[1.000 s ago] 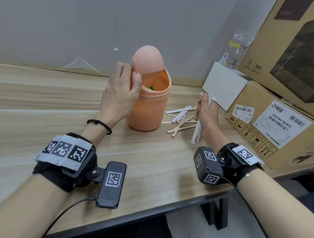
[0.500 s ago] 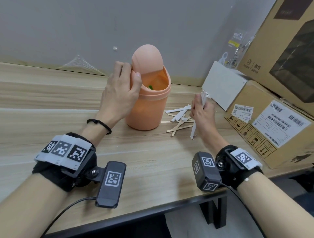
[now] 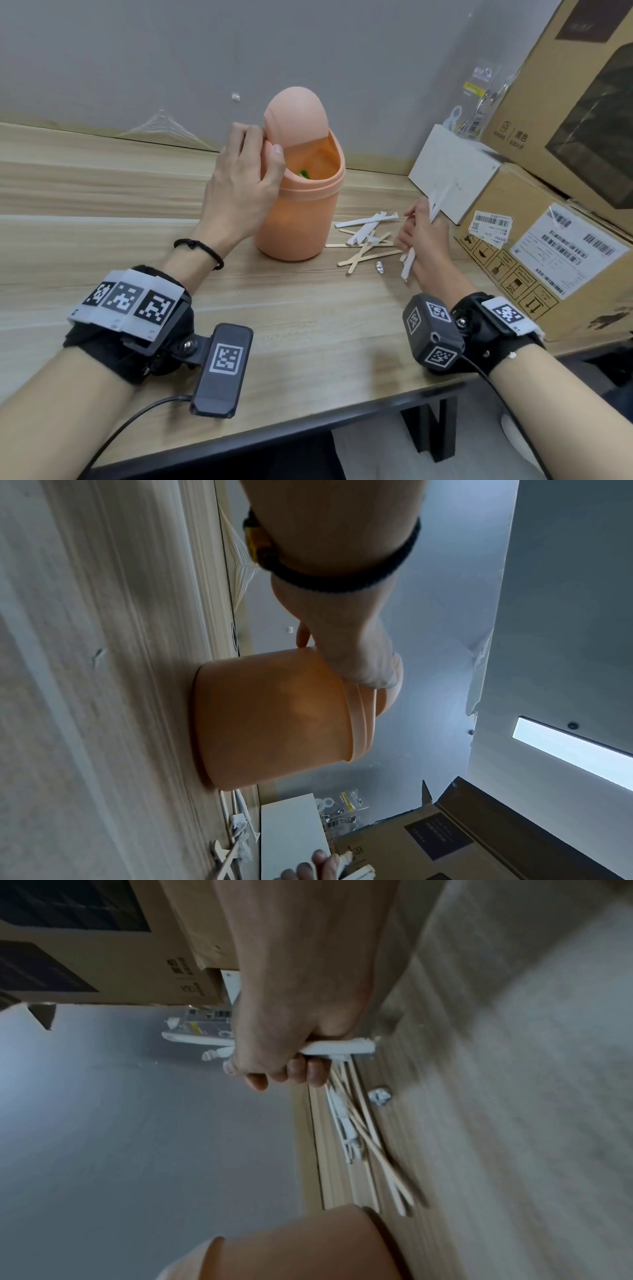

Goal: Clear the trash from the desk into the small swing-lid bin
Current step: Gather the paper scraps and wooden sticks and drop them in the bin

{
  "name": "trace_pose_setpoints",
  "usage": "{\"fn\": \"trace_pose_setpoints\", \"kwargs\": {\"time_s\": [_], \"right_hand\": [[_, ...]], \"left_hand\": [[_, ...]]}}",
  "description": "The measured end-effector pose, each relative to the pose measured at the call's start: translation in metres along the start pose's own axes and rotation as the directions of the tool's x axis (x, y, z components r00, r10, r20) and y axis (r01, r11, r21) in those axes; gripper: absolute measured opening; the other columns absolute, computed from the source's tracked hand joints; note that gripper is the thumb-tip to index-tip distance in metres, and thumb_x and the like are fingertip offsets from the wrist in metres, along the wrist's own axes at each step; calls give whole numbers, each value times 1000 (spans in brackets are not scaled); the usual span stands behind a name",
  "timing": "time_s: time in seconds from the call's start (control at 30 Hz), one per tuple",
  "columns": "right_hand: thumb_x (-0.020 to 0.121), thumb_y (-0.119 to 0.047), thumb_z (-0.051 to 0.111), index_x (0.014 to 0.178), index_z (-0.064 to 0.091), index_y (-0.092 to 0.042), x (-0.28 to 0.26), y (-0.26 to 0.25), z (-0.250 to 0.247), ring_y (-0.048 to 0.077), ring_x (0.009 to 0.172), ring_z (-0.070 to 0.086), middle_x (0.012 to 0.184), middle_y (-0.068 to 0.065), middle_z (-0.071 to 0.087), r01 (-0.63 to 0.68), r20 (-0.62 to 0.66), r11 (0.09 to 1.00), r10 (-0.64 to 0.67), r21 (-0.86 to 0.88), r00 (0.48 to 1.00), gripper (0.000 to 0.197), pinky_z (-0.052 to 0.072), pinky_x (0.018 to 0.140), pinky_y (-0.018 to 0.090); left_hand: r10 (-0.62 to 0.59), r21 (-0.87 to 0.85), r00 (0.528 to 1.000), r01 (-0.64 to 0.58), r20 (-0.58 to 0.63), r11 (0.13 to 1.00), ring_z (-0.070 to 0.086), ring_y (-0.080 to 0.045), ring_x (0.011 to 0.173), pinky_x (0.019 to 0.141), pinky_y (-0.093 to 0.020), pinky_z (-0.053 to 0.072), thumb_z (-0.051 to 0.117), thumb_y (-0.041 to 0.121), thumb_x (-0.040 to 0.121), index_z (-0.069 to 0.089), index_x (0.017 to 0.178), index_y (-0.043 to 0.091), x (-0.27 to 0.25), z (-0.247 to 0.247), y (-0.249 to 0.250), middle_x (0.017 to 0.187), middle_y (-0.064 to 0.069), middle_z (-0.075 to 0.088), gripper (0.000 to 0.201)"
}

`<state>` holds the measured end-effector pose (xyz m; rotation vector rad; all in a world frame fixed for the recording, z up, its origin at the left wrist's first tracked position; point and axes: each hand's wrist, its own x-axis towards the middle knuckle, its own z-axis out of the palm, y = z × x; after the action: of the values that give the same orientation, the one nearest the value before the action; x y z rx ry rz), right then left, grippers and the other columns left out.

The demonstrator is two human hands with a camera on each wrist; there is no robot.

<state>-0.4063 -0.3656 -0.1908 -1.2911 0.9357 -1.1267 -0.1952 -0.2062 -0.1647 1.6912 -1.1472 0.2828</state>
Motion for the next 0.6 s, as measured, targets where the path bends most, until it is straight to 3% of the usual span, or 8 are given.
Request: {"fn": "trace_pose_setpoints", "kwargs": {"time_s": [0.1, 0.17, 0.23, 0.3, 0.33, 0.43, 0.53, 0.6], "right_hand": [[103, -30, 40, 85, 52, -14, 7, -14, -11, 8, 40, 24, 51, -7, 30, 24, 41, 992, -19, -126, 999, 27, 22, 38, 23], [100, -30, 42, 87, 58, -17, 9, -19, -20, 10, 43, 27, 56, -5, 34, 36, 127, 898, 22, -438, 992, 24, 22, 40, 25], [97, -33, 46, 85, 60, -17, 3, -21, -26, 11, 47, 32, 61, -4, 40, 128, 255, 615, 123, -778, 959, 25, 26, 44, 24], [96, -41, 52, 76, 57, -18, -4, -19, -27, 8, 48, 37, 63, -5, 47, 282, 373, 354, 224, -892, 900, 31, 30, 46, 19], [93, -46, 56, 72, 57, -19, -6, -17, -27, 8, 50, 41, 63, -5, 50, 321, 398, 298, 251, -899, 882, 34, 32, 48, 20], [85, -50, 67, 71, 58, -22, -8, -9, -24, 9, 61, 50, 65, -7, 56, 369, 432, 262, 246, -892, 868, 32, 35, 55, 25], [90, -35, 65, 79, 58, -23, -6, -4, -19, 14, 70, 55, 72, -5, 59, 402, 466, 274, 238, -874, 852, 18, 37, 57, 24], [93, -29, 61, 77, 56, -23, -5, -5, -16, 17, 74, 54, 76, -2, 59, 441, 496, 243, 253, -864, 831, 18, 40, 62, 28]], "left_hand": [[8, 1, 1000, -8, -2, 1000, 46, -28, 92, 77, -44, 41, 26, 47, 94, 36, 91, 17, 0, 1, 0, 109, -8, 42, 32], [10, -1, 1000, -10, -4, 1000, 47, -29, 92, 77, -45, 41, 27, 46, 95, 36, 91, 17, 1, 3, 1, 110, -9, 42, 31], [11, 1, 1000, -11, -2, 1000, 47, -31, 93, 78, -45, 41, 27, 46, 94, 37, 91, 16, 1, 4, 1, 111, -10, 42, 32], [8, 1, 1000, -8, 3, 1000, 48, -32, 95, 78, -45, 42, 27, 46, 94, 38, 92, 16, 2, 6, 2, 112, -10, 42, 32], [7, 0, 1000, -7, 5, 1000, 48, -32, 95, 78, -45, 41, 27, 46, 95, 39, 93, 16, 2, 6, 3, 112, -10, 43, 33], [18, 12, 1000, -18, 6, 1000, 48, -33, 94, 80, -45, 40, 28, 43, 96, 43, 96, 10, 2, 8, 3, 113, -13, 43, 37], [13, 15, 1000, -13, 0, 1000, 47, -33, 93, 80, -45, 40, 29, 42, 97, 42, 96, 11, 2, 6, 2, 112, -12, 43, 33], [10, 12, 1000, -10, -6, 1000, 47, -32, 93, 79, -44, 39, 29, 42, 97, 40, 94, 14, 2, 5, 1, 111, -12, 42, 30]]}}
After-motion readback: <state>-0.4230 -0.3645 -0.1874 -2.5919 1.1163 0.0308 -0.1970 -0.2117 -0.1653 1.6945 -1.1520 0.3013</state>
